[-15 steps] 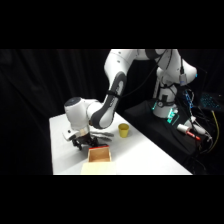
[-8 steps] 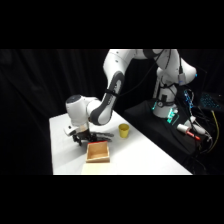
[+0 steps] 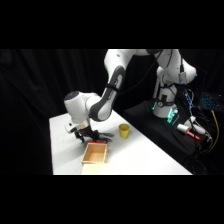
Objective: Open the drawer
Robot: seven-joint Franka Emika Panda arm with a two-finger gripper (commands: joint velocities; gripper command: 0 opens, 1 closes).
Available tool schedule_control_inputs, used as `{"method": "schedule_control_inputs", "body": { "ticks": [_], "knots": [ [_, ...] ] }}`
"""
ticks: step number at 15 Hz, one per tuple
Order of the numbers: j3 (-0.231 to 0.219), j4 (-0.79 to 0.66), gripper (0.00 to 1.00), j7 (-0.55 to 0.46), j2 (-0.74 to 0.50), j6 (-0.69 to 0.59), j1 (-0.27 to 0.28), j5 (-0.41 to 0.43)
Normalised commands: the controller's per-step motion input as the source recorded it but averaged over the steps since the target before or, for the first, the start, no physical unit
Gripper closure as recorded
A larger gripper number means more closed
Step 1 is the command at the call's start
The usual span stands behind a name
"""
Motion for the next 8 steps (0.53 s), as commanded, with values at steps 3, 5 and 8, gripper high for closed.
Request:
{"method": "schedule_control_inputs", "body": {
  "ticks": [3, 5, 8],
  "knots": [
    [-0.044, -0.14, 0.0, 0.12, -0.33, -0.28, 0.088, -0.068],
    [-0.035, -0.12, 0.0, 0.11, -0.37, -0.28, 0.069, -0.043],
    [-0.032, -0.13, 0.0, 0.12, -0.43, -0.27, 0.055, -0.011]
  ]
}}
